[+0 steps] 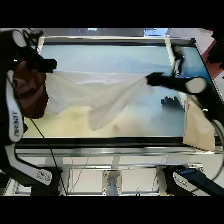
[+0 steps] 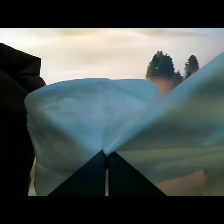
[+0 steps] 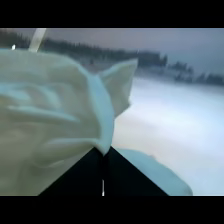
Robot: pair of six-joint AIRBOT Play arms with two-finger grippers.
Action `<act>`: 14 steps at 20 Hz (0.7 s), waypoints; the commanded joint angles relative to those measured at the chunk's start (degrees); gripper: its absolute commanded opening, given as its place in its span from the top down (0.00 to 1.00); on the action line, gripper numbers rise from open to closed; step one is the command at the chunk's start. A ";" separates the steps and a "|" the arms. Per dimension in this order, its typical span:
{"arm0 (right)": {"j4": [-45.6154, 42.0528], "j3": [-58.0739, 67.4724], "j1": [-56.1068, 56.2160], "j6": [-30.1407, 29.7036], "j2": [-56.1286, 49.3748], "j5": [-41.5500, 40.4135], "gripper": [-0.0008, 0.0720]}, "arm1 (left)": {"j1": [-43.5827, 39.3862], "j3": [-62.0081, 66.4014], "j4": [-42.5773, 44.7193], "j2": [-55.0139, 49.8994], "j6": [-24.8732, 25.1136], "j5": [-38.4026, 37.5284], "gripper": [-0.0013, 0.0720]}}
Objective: Fold the shirts.
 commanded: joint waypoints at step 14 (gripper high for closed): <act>-7.89 19.04 -5.20 -0.09 3.72 -0.24 0.95 | -15.41 -30.34 -7.58 33.18 0.28 4.48 0.97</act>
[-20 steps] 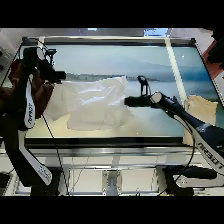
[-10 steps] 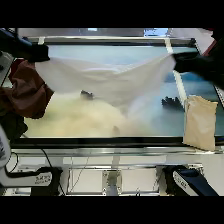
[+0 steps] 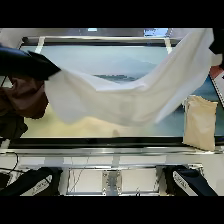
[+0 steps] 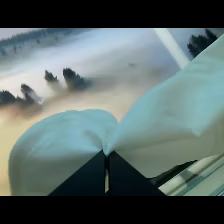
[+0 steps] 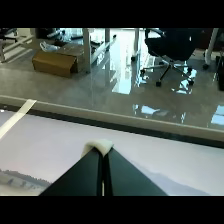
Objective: Fold the shirts.
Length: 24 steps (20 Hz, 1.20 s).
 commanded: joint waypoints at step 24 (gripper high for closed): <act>-6.43 -4.31 -20.04 -0.24 -20.48 25.38 0.55 | 19.39 -23.96 36.30 -0.17 -16.09 30.25 0.04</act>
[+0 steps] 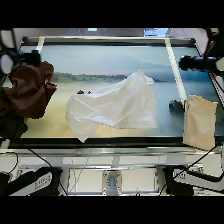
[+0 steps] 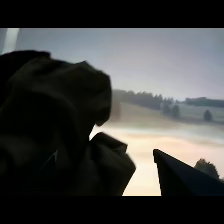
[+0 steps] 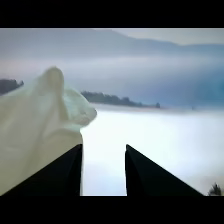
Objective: Fold the shirts.
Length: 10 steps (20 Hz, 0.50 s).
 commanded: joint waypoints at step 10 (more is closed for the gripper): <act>19.85 -43.89 -11.82 -6.21 24.55 13.84 0.54 | 9.75 -48.89 -31.10 18.12 -4.57 11.54 0.04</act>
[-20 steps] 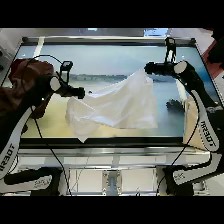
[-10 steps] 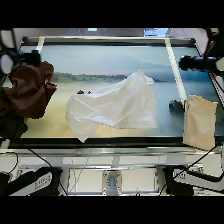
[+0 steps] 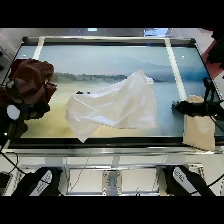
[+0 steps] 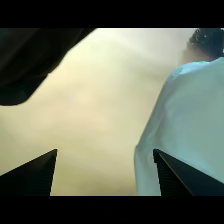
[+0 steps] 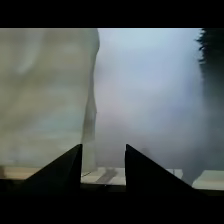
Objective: Fold the shirts.
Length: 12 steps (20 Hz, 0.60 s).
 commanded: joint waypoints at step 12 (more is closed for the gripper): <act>20.44 -6.88 -0.52 -6.49 6.69 3.78 0.55 | 0.42 -5.60 -37.00 -19.71 20.92 8.70 0.12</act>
